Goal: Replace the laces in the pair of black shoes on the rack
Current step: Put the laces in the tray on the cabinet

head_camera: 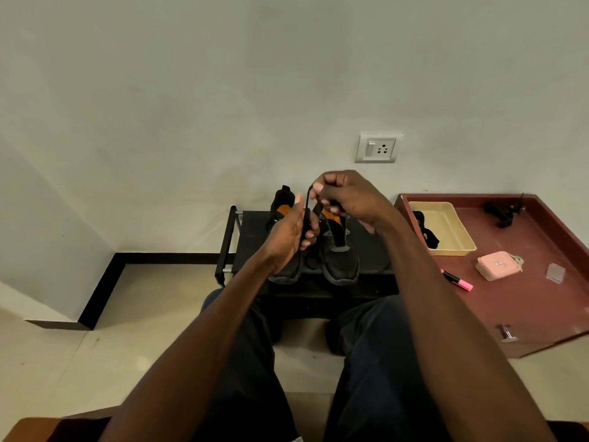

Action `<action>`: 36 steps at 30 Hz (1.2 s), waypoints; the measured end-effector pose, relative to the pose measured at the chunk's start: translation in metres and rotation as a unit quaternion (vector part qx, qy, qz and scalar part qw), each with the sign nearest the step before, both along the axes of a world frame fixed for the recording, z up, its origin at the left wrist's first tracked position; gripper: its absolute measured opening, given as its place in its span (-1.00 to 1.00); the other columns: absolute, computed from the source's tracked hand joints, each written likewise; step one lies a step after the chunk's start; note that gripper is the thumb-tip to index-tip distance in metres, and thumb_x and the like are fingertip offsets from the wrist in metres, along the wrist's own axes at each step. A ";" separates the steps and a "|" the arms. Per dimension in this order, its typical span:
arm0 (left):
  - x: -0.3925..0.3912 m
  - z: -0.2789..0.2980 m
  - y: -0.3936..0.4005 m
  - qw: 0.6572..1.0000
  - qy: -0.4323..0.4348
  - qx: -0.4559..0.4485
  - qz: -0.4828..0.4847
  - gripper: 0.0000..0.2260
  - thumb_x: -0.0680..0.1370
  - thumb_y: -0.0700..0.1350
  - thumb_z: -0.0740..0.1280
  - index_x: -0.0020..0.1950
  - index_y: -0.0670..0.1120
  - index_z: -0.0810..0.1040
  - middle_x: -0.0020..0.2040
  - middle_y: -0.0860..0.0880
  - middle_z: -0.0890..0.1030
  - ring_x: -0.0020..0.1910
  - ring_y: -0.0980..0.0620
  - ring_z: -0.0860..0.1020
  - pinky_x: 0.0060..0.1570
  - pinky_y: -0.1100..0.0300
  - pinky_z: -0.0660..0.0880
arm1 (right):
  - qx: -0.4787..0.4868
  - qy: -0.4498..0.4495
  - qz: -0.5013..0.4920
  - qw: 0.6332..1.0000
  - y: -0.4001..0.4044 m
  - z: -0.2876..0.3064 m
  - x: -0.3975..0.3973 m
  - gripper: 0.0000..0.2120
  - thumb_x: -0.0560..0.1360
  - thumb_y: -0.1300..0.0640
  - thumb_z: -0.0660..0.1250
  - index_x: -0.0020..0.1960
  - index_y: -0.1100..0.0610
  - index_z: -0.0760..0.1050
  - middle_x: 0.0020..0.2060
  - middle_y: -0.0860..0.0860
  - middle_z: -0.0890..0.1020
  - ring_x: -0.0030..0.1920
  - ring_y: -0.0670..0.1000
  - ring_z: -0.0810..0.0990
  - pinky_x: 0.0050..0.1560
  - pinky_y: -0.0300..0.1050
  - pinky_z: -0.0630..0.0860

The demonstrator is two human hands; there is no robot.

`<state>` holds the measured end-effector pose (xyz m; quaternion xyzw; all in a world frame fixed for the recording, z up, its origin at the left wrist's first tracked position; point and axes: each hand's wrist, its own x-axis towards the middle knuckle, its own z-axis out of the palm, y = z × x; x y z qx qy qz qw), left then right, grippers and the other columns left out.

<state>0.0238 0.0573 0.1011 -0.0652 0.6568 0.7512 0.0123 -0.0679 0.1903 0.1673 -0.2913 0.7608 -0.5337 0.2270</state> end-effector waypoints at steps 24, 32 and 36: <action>-0.013 0.027 -0.004 0.985 0.077 0.144 0.055 -0.41 0.66 0.29 -0.10 -0.19 -0.14 0.43 -0.35 -0.03 0.29 -0.38 0.04 0.24 -0.35 0.17 0.23 | 0.194 -0.067 0.138 0.969 -0.001 -0.052 0.010 -0.79 0.64 0.14 0.24 -0.14 0.10 0.55 -0.37 -0.01 0.47 -0.43 -0.07 0.34 -0.41 -0.19 0.22; -0.002 -0.007 0.005 0.997 -0.006 -0.058 -0.045 -0.34 0.54 0.43 -0.16 -0.20 -0.10 0.40 -0.33 -0.02 0.31 -0.37 0.06 0.24 -0.34 0.17 0.19 | 0.010 -0.013 0.022 1.000 0.011 0.013 -0.019 -0.78 0.66 0.14 0.23 -0.12 0.14 0.56 -0.42 -0.06 0.45 -0.47 -0.12 0.32 -0.45 -0.27 0.19; 0.002 0.007 0.008 0.995 0.038 0.067 -0.067 -0.34 0.60 0.37 -0.24 -0.24 -0.11 0.35 -0.34 -0.02 0.26 -0.38 0.04 0.19 -0.34 0.12 0.14 | 0.097 -0.003 -0.018 0.995 0.003 -0.030 -0.024 -0.81 0.63 0.20 0.23 -0.10 0.14 0.57 -0.37 0.00 0.46 -0.45 -0.10 0.33 -0.43 -0.25 0.23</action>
